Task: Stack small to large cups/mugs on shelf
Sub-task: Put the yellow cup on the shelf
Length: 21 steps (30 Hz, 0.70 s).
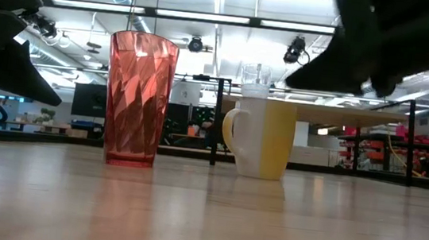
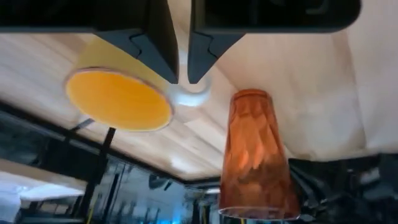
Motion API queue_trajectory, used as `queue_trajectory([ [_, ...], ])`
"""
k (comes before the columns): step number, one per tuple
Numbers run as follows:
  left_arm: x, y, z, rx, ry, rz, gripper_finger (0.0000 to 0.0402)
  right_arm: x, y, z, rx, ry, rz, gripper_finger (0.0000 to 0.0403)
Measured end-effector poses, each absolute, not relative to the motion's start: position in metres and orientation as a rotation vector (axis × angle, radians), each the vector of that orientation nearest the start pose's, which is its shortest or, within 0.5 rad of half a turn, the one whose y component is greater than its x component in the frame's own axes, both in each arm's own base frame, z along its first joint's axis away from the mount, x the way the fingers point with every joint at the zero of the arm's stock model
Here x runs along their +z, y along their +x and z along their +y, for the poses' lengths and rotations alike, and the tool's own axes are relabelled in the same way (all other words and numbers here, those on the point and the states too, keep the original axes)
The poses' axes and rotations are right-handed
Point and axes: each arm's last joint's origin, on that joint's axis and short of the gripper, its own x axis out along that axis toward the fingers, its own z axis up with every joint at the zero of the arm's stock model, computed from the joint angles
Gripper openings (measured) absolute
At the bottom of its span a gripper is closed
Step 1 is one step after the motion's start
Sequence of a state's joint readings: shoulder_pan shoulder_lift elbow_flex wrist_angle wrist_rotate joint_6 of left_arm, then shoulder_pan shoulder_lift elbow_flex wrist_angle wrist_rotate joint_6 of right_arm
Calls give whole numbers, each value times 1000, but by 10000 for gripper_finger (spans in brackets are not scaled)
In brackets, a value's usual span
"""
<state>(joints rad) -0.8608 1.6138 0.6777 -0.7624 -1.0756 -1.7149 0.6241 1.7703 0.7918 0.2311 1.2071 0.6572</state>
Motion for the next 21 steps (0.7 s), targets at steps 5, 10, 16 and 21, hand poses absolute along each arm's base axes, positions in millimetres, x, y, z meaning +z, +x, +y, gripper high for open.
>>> queue_trajectory([
  [5, 125, 159, -146, 763, -191, 466, 42, 182, 256, 151, -604, 111, 289, 14],
  [10, 125, 159, -146, 763, -191, 466, 48, 227, 245, 125, -481, 219, 334, 16],
  [16, 125, 159, -146, 763, -190, 466, 46, 259, 235, 76, -404, 395, 394, 47],
  [21, 125, 159, -146, 763, -189, 467, 48, 260, 234, 39, -432, 527, 483, 73],
])
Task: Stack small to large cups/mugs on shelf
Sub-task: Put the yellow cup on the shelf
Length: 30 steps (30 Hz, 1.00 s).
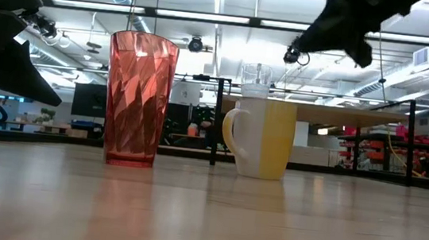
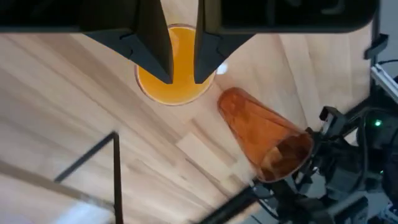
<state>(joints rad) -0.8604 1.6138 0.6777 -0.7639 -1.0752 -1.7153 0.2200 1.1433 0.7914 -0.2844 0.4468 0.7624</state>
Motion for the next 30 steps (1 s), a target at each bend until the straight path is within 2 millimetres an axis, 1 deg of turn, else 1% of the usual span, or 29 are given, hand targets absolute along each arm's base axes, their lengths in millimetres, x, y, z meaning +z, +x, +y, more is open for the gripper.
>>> queue_trajectory([
  [5, 125, 159, -146, 763, -189, 467, 50, 252, 241, 19, -430, 584, 548, 81],
  [7, 125, 159, -146, 765, -191, 475, 50, 249, 243, 13, -449, 589, 606, 81],
  [10, 124, 160, -144, 779, -203, 503, 50, 252, 251, 10, -498, 558, 727, 82],
  [12, 123, 162, -143, 788, -206, 517, 51, 257, 262, 11, -505, 508, 799, 82],
  [17, 123, 164, -140, 804, -218, 541, 52, 281, 296, 16, -470, 428, 826, 82],
  [21, 122, 164, -141, 803, -231, 562, 51, 293, 313, 15, -495, 391, 915, 82],
  [23, 122, 163, -141, 804, -236, 571, 53, 291, 317, 15, -522, 364, 1007, 82],
  [25, 122, 164, -141, 799, -231, 585, 55, 284, 321, 15, -537, 342, 1095, 82],
  [27, 121, 165, -143, 786, -230, 597, 55, 278, 326, 16, -534, 338, 1150, 82],
  [30, 121, 166, -144, 768, -222, 603, 52, 270, 331, 15, -529, 336, 1182, 82],
])
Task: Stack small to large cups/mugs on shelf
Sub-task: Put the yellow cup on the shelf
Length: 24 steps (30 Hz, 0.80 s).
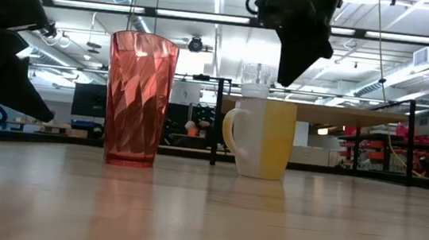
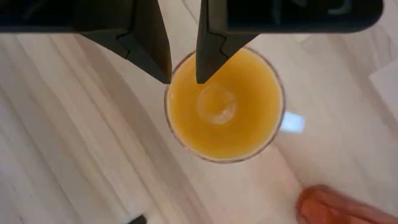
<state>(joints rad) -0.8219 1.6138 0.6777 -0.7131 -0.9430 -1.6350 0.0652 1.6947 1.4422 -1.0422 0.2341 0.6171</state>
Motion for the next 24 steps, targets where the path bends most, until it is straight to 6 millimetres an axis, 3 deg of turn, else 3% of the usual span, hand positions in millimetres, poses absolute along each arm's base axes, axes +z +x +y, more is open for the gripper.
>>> queue_trajectory([
  [7, 121, 167, -145, 754, -208, 611, 55, 259, 336, 4, -556, 346, 1212, 82],
  [24, 121, 167, -145, 753, -212, 612, 57, 246, 334, 4, -550, 376, 1224, 82],
])
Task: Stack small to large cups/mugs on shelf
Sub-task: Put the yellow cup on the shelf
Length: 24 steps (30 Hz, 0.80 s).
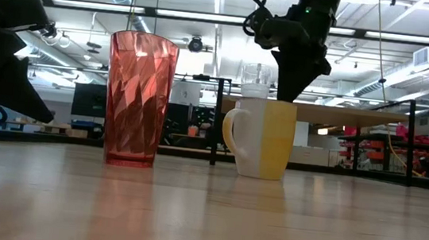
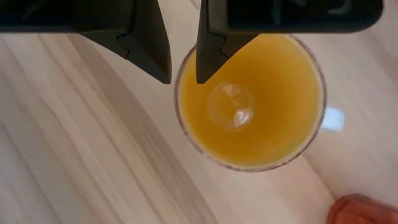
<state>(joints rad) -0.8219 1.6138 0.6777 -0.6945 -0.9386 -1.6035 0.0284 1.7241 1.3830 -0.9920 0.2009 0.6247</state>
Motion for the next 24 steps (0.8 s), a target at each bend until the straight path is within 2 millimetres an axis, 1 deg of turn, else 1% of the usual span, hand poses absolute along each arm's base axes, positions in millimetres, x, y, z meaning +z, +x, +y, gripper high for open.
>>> queue_trajectory([
  [9, 121, 167, -145, 752, -210, 613, 51, 245, 334, 4, -544, 387, 1223, 82],
  [16, 121, 167, -145, 751, -213, 613, 56, 236, 340, 10, -533, 370, 1238, 82],
  [24, 121, 167, -145, 750, -214, 613, 51, 235, 341, 10, -536, 371, 1239, 82],
])
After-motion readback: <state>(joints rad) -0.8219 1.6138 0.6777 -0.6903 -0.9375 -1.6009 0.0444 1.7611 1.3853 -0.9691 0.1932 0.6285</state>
